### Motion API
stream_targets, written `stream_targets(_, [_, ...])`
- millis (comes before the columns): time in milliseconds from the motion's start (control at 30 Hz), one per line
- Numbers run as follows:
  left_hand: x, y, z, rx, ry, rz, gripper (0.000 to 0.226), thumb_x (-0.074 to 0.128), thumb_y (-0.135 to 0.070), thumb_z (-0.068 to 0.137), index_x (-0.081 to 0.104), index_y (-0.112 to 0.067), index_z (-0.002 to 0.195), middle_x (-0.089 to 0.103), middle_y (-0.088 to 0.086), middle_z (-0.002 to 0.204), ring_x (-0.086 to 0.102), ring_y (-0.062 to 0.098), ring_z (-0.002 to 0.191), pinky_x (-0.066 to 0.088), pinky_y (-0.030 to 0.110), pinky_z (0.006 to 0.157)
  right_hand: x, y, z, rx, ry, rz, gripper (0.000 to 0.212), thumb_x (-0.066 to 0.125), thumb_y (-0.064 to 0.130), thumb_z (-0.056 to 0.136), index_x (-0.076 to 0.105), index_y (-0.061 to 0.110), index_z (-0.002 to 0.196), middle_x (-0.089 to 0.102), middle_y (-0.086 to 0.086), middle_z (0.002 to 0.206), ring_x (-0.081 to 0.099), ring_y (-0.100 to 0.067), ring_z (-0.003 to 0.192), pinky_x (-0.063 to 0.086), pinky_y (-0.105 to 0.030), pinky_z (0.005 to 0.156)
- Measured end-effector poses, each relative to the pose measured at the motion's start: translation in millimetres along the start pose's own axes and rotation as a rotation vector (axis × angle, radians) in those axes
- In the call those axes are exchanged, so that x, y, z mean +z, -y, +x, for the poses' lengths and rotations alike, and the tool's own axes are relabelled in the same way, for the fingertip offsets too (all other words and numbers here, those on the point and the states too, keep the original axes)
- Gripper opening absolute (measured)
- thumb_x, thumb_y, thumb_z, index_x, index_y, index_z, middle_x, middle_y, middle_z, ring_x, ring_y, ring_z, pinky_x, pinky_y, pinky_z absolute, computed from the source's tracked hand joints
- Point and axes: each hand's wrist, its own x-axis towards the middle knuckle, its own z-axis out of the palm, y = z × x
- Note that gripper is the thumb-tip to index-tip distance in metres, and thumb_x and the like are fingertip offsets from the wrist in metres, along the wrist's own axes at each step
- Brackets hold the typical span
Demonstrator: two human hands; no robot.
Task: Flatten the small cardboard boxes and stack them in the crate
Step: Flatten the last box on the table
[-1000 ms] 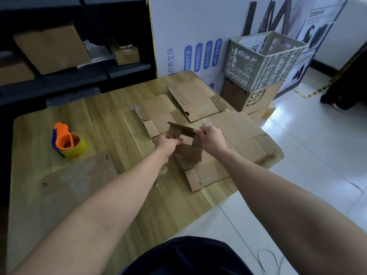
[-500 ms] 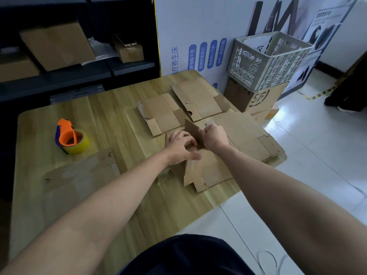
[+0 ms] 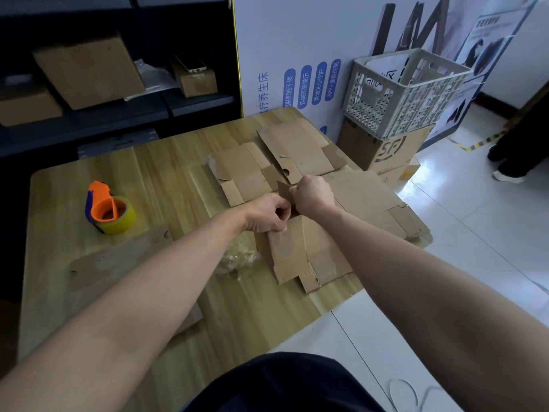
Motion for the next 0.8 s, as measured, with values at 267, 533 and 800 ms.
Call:
stream_targets(267, [-8.1,7.5,-1.3,0.098,-0.311,-0.406,0.010,0.067,-0.020,0.084,0.058,-0.016,0.082,0.061,0.000,0.069,0.056,0.013,0.068,0.048,0.025,0.069,-19.5,-7.6,2.4,-0.023,-0.022,-0.147,0.025,0.049,0.026,0.096,0.056,0.008,0.079,0.056,-0.008,0.078,0.052,-0.024,0.068,0.038,-0.027,0.056])
stream_targets(533, [-18.7,27.7,17.7,-0.350,-0.500,-0.086,0.063,0.071,-0.001,0.077,0.045,-0.016,0.133,0.030,0.010,0.139,0.040,0.028,0.124,0.042,0.030,0.096,-17.8,5.0,-11.9,-0.280,-0.063,-0.248,0.038,0.038,0.040,0.101,0.056,0.015,0.078,0.048,0.003,0.066,0.053,-0.017,0.062,0.040,-0.028,0.055])
stream_targets(800, [-18.5,52.1,5.7,-0.388,-0.531,-0.348,0.032,0.074,-0.020,0.077,0.063,-0.005,0.104,0.065,0.010,0.104,0.063,0.026,0.093,0.057,0.037,0.077,-16.8,5.5,-17.1,-0.338,-0.091,-0.149,0.040,0.040,0.041,0.100,0.064,0.010,0.093,0.058,-0.003,0.079,0.059,-0.021,0.075,0.052,-0.034,0.070])
